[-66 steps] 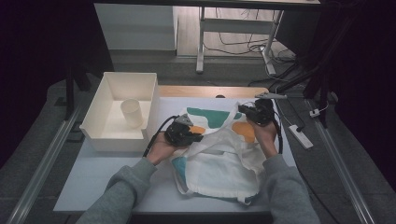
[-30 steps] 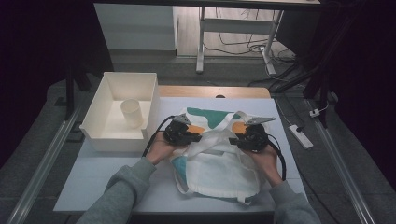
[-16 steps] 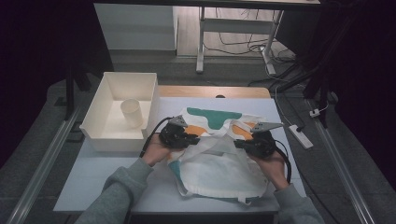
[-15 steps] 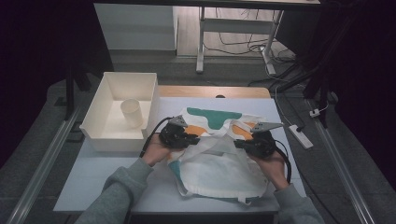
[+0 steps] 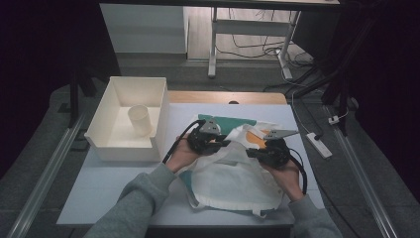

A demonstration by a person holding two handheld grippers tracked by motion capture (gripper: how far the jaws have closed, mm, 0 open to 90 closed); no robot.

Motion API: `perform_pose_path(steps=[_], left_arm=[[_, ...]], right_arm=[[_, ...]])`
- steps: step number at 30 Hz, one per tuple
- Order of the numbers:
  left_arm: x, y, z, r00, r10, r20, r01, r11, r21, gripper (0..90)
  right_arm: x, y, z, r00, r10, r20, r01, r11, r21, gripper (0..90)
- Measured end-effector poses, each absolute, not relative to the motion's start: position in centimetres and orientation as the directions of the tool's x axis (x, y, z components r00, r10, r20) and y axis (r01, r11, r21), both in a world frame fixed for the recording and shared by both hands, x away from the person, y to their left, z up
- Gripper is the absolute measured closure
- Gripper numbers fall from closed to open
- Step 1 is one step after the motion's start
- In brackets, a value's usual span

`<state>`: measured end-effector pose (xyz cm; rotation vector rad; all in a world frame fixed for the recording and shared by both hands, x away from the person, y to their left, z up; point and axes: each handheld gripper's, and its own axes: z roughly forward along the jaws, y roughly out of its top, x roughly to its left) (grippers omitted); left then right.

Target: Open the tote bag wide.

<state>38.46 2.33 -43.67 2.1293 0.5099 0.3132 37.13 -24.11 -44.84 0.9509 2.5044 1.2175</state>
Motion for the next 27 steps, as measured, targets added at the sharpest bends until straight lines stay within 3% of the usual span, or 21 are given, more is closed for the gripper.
perform_pose_path(steps=[1,4,10,11,16,27], left_arm=[[38.5,2.3,-43.7,0.883,0.468,0.033,0.241,-0.513,0.824,86.1],[40.0,3.5,-43.1,0.832,0.554,-0.016,0.301,-0.428,0.852,87.1],[42.1,5.2,-44.3,0.775,0.629,-0.064,0.401,-0.410,0.820,86.9],[42.9,5.6,-45.2,0.770,0.630,-0.103,0.450,-0.422,0.787,86.5],[43.6,5.7,-46.9,0.777,0.603,-0.181,0.518,-0.448,0.729,85.4],[43.1,5.4,-48.0,0.793,0.571,-0.211,0.533,-0.483,0.695,81.8]], right_arm=[[37.1,-24.1,-44.8,-0.774,0.625,0.095,0.461,0.455,0.761,88.8],[36.8,-24.2,-44.7,-0.782,0.616,0.094,0.455,0.461,0.762,88.8],[36.0,-24.0,-44.2,-0.806,0.589,0.060,0.419,0.496,0.760,88.8],[35.7,-23.9,-44.1,-0.813,0.581,0.046,0.407,0.510,0.758,88.8],[35.6,-23.9,-43.9,-0.811,0.584,0.024,0.392,0.513,0.764,88.9],[35.6,-24.3,-43.6,-0.801,0.599,0.012,0.381,0.493,0.782,88.8]])
